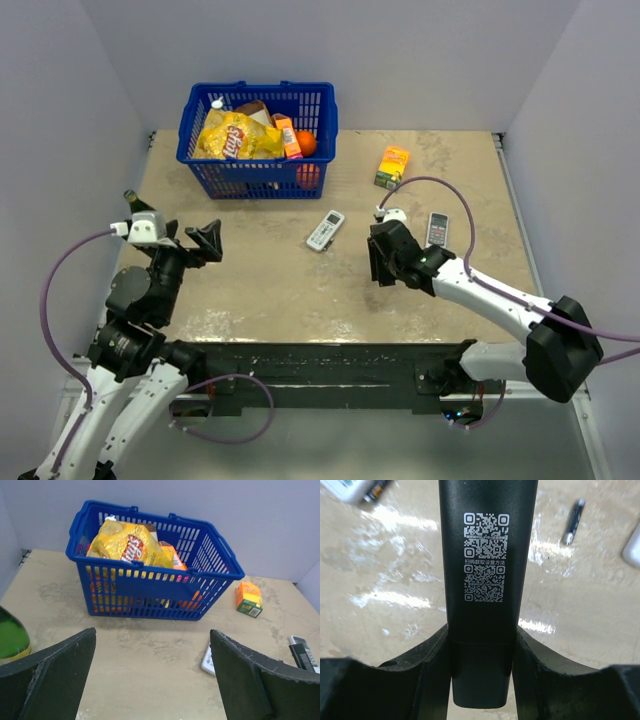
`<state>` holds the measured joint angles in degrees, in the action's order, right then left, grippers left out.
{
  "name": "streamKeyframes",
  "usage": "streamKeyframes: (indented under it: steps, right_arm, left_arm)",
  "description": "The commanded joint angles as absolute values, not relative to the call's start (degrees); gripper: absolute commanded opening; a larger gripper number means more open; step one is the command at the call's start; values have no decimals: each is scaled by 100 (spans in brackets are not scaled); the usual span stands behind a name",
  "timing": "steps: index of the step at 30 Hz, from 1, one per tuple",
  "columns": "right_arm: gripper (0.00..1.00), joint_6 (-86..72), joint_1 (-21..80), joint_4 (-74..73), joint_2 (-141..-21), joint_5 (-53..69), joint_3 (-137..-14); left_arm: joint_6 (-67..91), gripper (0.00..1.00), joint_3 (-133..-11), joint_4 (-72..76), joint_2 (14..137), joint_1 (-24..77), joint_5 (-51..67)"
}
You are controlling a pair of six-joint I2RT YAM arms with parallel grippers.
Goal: Load the batteries into the remote control
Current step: Place the remote control at the center of the board.
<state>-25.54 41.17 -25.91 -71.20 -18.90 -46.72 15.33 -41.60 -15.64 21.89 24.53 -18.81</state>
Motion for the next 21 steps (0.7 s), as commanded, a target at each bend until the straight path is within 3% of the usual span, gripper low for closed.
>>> streamKeyframes:
  steps: [1, 7, 15, 20, 21]
  right_arm:
    - [0, -2795, 3991, -2593, -7277, -1574, -4456]
    - [0, -2804, 3788, -2330, -7786, -1310, -4254]
    - [16, -2830, 3771, -1811, -8603, -941, -4043]
    - [29, -2848, 3762, -1661, -8938, -844, -4060]
    - [42, -2856, 3770, -1644, -8956, -826, -4061]
  left_arm:
    - [1292, 100, -3833, -1477, 2057, 2479, -2171]
    - [1318, 100, -3727, -1494, 2048, 2479, -2197]
    - [1292, 100, -3630, -1477, 2004, 2479, -2285]
    - [1283, 100, -3604, -1468, 1986, 2479, -2329]
    - [1292, 100, -3604, -1468, 1978, 2479, -2338]
